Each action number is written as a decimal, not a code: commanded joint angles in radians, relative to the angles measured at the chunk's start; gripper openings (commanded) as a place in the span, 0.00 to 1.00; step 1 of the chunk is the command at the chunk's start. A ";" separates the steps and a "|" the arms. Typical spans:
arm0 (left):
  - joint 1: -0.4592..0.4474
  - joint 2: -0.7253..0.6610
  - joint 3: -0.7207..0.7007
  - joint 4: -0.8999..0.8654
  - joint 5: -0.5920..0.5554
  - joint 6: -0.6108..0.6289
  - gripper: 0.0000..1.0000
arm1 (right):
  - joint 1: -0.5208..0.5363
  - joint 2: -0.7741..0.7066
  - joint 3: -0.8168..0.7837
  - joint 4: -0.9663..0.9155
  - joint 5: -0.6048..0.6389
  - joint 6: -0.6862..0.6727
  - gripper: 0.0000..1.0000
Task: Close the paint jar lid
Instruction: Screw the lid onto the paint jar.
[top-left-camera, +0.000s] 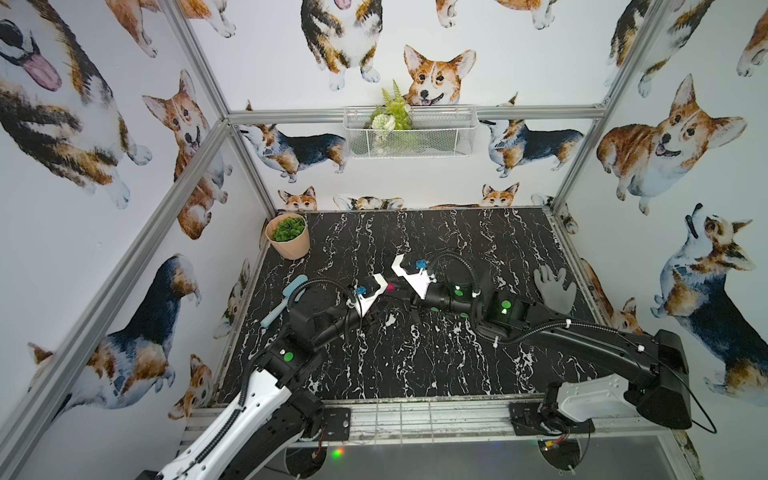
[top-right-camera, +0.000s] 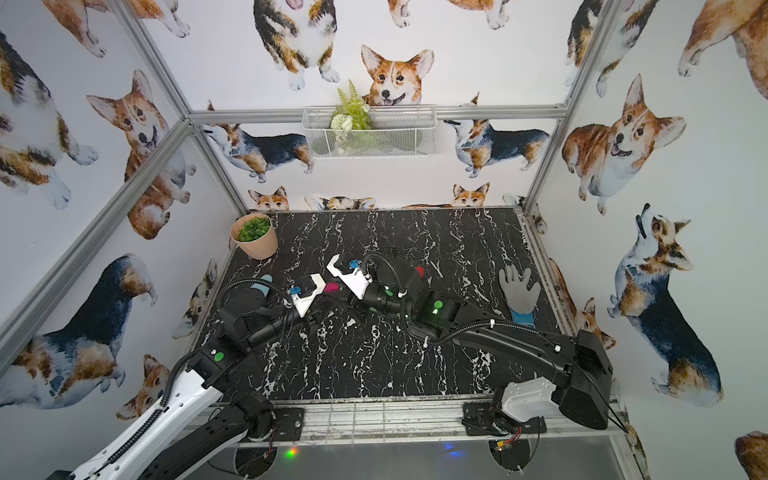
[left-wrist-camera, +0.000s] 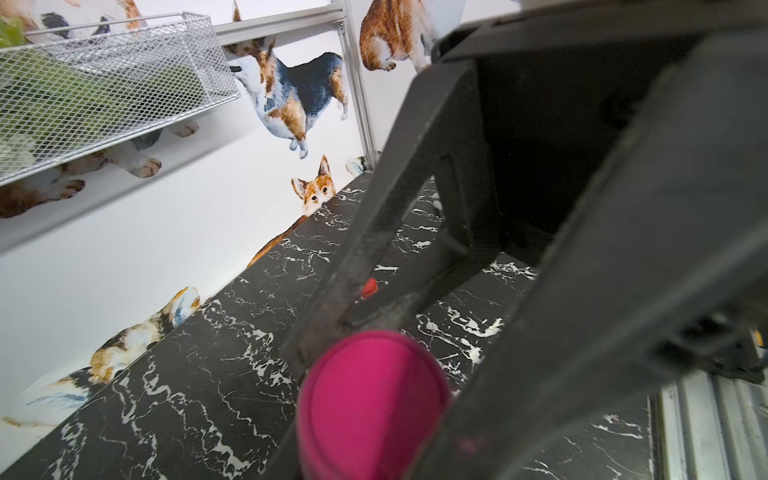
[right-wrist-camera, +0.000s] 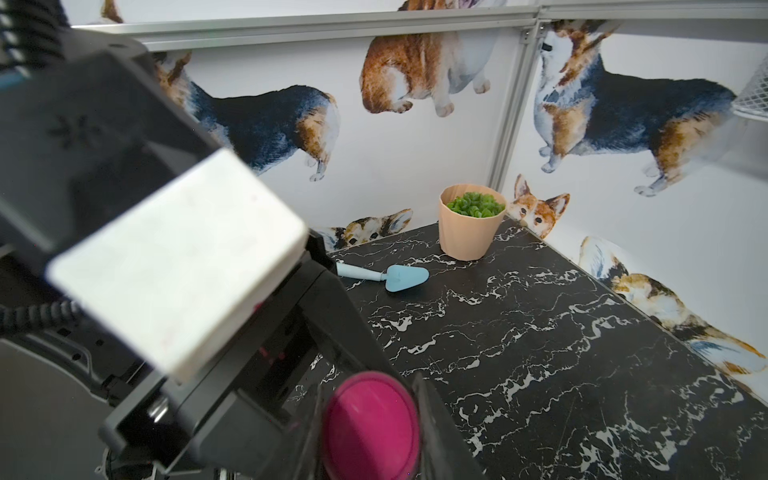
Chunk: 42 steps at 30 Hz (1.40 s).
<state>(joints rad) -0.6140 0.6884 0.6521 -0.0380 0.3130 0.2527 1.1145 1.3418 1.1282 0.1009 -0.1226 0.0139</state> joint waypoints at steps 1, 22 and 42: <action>0.000 0.012 0.009 0.121 -0.129 0.046 0.20 | 0.010 0.021 -0.008 0.028 0.088 0.096 0.32; 0.000 0.016 -0.023 0.156 -0.271 0.069 0.20 | 0.018 0.075 -0.005 0.084 0.141 0.206 0.66; 0.000 -0.023 -0.041 0.158 0.265 -0.026 0.21 | -0.152 -0.191 -0.080 -0.071 -0.331 -0.138 0.82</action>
<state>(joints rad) -0.6155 0.6640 0.6090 0.0574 0.3683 0.2726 0.9802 1.1332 1.0058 0.0608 -0.2329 0.0010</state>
